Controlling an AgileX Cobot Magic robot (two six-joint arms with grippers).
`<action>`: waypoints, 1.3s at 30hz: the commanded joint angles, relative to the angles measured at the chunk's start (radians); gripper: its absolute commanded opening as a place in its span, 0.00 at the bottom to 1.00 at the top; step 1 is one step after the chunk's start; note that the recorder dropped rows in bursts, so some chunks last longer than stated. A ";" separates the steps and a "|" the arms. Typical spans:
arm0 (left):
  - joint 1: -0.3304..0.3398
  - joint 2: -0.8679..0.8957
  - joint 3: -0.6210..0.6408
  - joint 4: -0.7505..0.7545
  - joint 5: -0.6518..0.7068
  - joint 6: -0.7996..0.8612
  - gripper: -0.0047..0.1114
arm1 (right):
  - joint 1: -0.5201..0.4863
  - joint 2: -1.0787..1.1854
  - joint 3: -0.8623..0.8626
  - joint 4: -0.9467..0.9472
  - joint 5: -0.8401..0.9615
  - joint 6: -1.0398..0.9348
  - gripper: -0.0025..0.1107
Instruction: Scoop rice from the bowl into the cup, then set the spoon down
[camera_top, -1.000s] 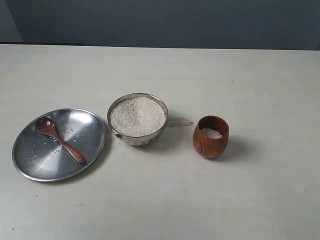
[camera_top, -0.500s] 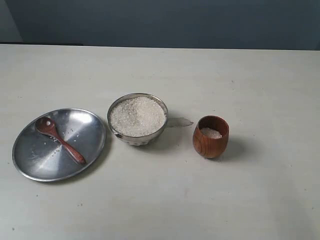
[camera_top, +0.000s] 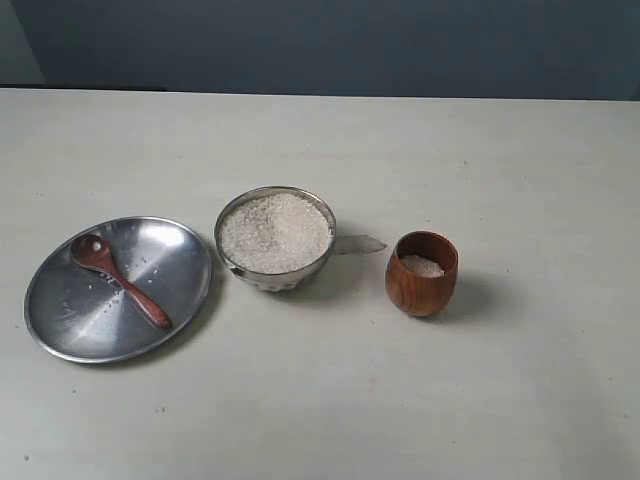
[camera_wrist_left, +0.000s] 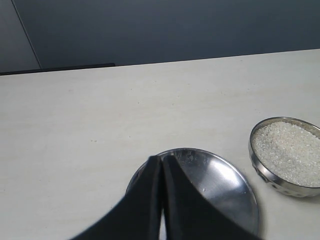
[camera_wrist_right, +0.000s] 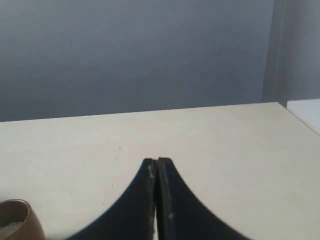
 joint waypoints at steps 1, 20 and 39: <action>-0.007 0.003 -0.005 0.011 -0.005 0.002 0.04 | -0.005 -0.003 0.031 -0.056 -0.146 -0.028 0.02; -0.007 0.003 -0.005 0.013 -0.005 0.000 0.04 | -0.005 -0.003 0.037 0.304 -0.014 -0.501 0.02; -0.007 0.003 -0.005 0.016 -0.005 0.002 0.04 | -0.005 -0.003 0.041 0.261 0.146 -0.444 0.02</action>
